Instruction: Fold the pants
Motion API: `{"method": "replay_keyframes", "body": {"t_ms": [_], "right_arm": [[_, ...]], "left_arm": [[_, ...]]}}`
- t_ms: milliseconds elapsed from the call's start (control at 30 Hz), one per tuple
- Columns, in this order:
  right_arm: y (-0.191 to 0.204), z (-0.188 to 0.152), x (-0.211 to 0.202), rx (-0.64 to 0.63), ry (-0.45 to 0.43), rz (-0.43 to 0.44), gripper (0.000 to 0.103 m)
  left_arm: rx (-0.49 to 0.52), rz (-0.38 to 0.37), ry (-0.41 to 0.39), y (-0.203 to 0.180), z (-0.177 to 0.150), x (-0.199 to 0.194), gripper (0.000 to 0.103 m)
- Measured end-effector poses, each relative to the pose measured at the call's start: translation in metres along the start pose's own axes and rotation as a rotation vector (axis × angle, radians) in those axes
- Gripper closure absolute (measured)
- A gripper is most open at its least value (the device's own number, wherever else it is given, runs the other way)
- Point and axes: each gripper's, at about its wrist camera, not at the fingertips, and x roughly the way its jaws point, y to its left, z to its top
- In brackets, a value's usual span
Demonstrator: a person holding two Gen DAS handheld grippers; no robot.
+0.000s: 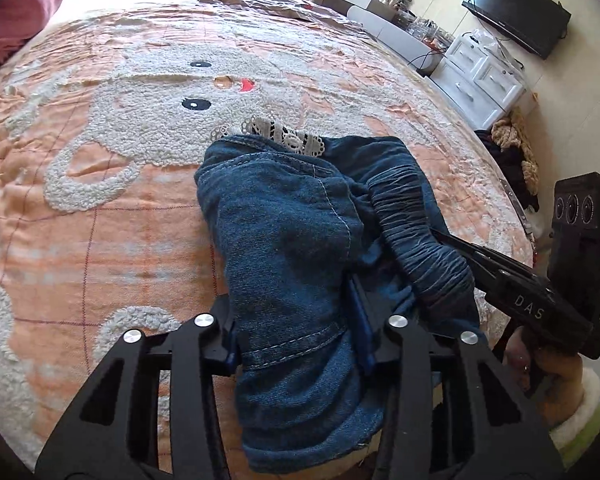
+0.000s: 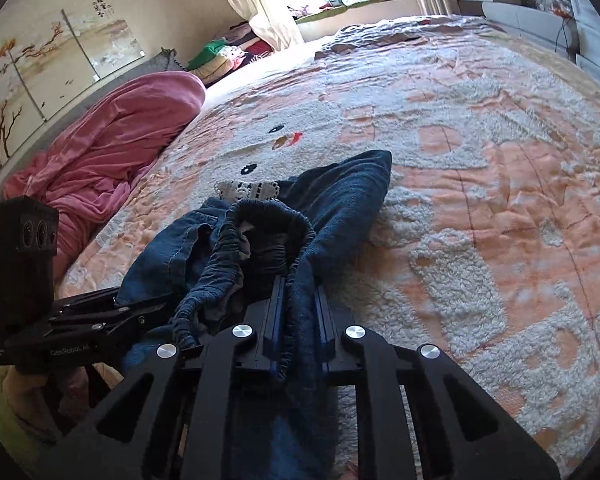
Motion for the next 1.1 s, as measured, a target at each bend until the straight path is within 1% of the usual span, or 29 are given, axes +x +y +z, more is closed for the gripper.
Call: {"method": "replay_keyframes", "body": {"t_ms": [67, 233, 433, 500, 567, 667, 767, 833, 867, 900, 1000, 1100], "right_arm": [[0.010, 0.006, -0.003, -0.042, -0.013, -0.006, 0.092], [0.025, 0.025, -0.001, -0.077, -0.033, 0.019, 0.092], [0.043, 0.056, 0.014, -0.118, -0.052, 0.045, 0.092], [0.047, 0.066, 0.023, -0.124, -0.050, 0.051, 0.096], [0.049, 0.077, 0.034, -0.134, -0.037, 0.053, 0.096], [0.052, 0.087, 0.057, -0.158, -0.011, 0.034, 0.096], [0.051, 0.089, 0.080, -0.152, 0.031, 0.018, 0.096], [0.048, 0.085, 0.093, -0.145, 0.056, 0.005, 0.096], [0.047, 0.083, 0.097, -0.145, 0.062, 0.001, 0.096], [0.047, 0.080, 0.099, -0.149, 0.065, -0.011, 0.096], [0.040, 0.076, 0.105, -0.139, 0.080, -0.036, 0.096], [0.034, 0.072, 0.108, -0.127, 0.094, -0.057, 0.095]], "left_arm": [[0.004, -0.001, -0.011, 0.001, 0.004, -0.006, 0.075], [0.004, 0.035, -0.071, 0.008, 0.019, -0.025, 0.075], [0.002, 0.089, -0.128, 0.024, 0.045, -0.041, 0.075], [0.003, 0.112, -0.137, 0.030, 0.053, -0.041, 0.075], [-0.001, 0.127, -0.136, 0.036, 0.060, -0.037, 0.075], [-0.003, 0.150, -0.137, 0.049, 0.067, -0.027, 0.075], [-0.027, 0.181, -0.101, 0.064, 0.065, -0.012, 0.074], [-0.057, 0.188, -0.072, 0.075, 0.059, -0.004, 0.071], [-0.062, 0.190, -0.064, 0.078, 0.055, -0.001, 0.067], [-0.064, 0.199, -0.061, 0.081, 0.052, 0.000, 0.063], [-0.075, 0.201, -0.052, 0.087, 0.046, 0.002, 0.056], [-0.074, 0.203, -0.053, 0.088, 0.045, 0.003, 0.053]]}}
